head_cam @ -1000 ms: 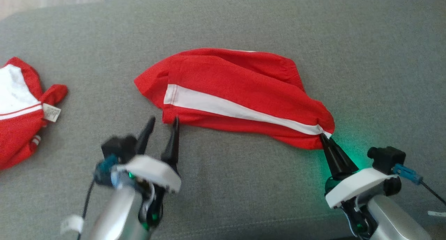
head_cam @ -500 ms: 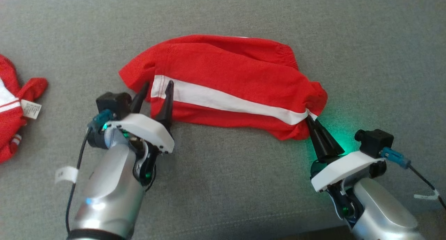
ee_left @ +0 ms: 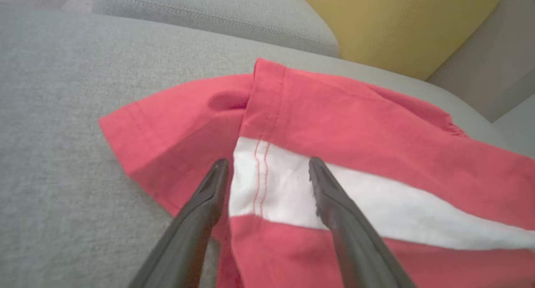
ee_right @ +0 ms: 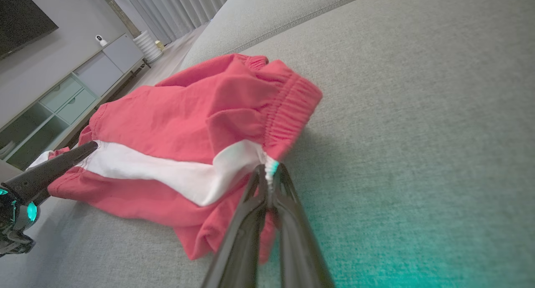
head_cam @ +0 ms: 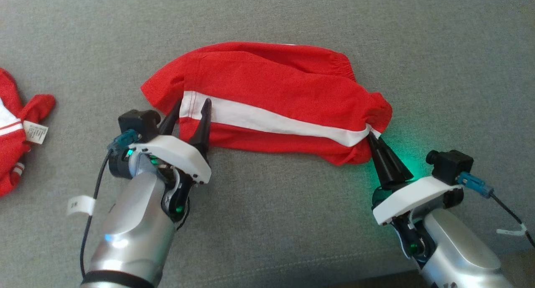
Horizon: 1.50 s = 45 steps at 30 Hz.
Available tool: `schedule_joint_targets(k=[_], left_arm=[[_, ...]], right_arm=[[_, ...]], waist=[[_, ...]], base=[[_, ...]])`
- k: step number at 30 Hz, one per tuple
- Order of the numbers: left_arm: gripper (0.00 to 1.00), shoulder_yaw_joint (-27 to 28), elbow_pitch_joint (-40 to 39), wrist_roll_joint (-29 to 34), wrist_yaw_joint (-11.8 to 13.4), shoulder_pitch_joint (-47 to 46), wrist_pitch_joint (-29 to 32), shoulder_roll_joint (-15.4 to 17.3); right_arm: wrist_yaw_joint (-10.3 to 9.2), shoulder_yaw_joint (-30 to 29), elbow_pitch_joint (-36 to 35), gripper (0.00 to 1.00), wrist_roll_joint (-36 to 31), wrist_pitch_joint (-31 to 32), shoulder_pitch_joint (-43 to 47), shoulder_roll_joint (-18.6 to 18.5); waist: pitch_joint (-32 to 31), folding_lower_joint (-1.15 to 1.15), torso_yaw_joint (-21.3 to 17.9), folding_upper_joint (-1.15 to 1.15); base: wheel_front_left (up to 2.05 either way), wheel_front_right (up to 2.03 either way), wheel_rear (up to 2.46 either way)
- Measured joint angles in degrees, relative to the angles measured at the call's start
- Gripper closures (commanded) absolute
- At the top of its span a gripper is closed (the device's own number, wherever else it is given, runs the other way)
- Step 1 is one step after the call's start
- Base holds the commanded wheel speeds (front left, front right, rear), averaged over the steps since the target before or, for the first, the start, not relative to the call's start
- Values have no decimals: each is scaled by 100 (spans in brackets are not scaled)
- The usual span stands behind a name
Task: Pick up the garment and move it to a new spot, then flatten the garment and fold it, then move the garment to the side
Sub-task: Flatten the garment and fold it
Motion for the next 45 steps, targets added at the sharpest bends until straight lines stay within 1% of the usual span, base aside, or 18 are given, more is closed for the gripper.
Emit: schedule_joint_targets(k=[3, 4, 5, 8, 9, 10, 12, 14, 15, 16, 17, 19, 21, 28, 34, 37, 40, 45], left_arm=[[0, -8, -188, -86, -1, 7, 0, 0], [3, -5, -240, -111, -1, 10, -1, 0], [16, -5, -277, -121, -1, 16, 0, 0], [38, -59, -255, -121, 4, 28, -1, 0], [45, -90, -227, -118, 4, 30, -1, 0], [47, -110, -203, -102, 4, 30, 0, 0], [56, -120, -172, -63, 7, 30, 0, 0], [55, -118, -135, -22, 62, 28, 0, 0], [52, -118, -100, -19, 77, 28, 0, 0], [41, -118, -49, 0, 109, 28, 0, 0], [46, -115, -8, 33, 107, 28, 0, 0], [65, -97, 44, 73, 105, 27, 0, 0], [100, 31, -18, 109, 101, 27, 0, 0], [100, 160, -405, 282, 48, 146, 0, -2], [100, 598, -1211, 536, -1, 240, 0, 5], [100, 769, -1546, 681, -44, 221, -1, 124], [100, 906, -1824, 736, -53, 137, -1, 266], [100, 1042, -2196, 780, -78, -375, -27, 428]], right_arm=[[0, -1, 2, 100, 0, 0, -1, 2], [0, -1, 4, 100, 0, 0, 0, 3], [0, -1, 5, 100, 0, 0, 0, 4], [0, -1, 11, 100, 0, 0, 0, 13], [0, -1, 12, 100, 0, 0, -1, 22], [0, -1, 16, 100, 0, 0, -1, 33], [0, -2, 26, 100, 1, 0, -3, 48], [0, -7, 31, 100, 1, 0, -4, 65], [0, -8, 32, 100, 1, 0, -5, 71], [0, -10, 34, 100, 1, 0, -7, 78], [0, -13, 33, 100, 1, 0, -8, 85], [0, -23, 32, 100, 1, 0, -9, 94], [0, -47, 30, 100, 1, 0, -9, 104], [0, -131, -60, 100, 1, 0, -2, 113], [0, -446, -686, 100, -21, 0, -55, 99], [0, -469, -1010, 100, -91, 0, -330, -15], [0, -443, -1244, 100, -112, 0, -775, -218], [0, -303, -1425, 100, -74, 0, -1433, -566]], waist=[[-18, 0, 6, 0], [-23, 0, 4, 0], [-28, 0, 5, 0], [-35, 0, 9, 0], [-32, 0, 8, 0], [-26, 0, 8, 0], [-18, 0, 9, 0], [-17, 0, 10, 0], [-20, 0, 10, 0], [-28, 0, 8, 0], [-35, 0, 5, 0], [-51, 0, 3, 0], [-86, 0, 4, 0], [-282, 0, 40, 0], [-658, 0, 102, 0], [-930, 0, 127, 0], [-1234, 0, 155, 0], [-1603, 0, 244, 0]], base=[[0, 0, 0], [0, 0, 0], [0, 0, 0], [0, 0, 0], [0, 0, 0], [0, 0, 0], [0, 0, 0], [0, 0, 0], [0, 0, 0], [0, 0, 0], [0, 0, 0], [0, 0, 0], [0, 0, 0], [0, 0, 0], [0, 0, 0], [0, 0, 0], [0, 0, 0], [0, 0, 0]])
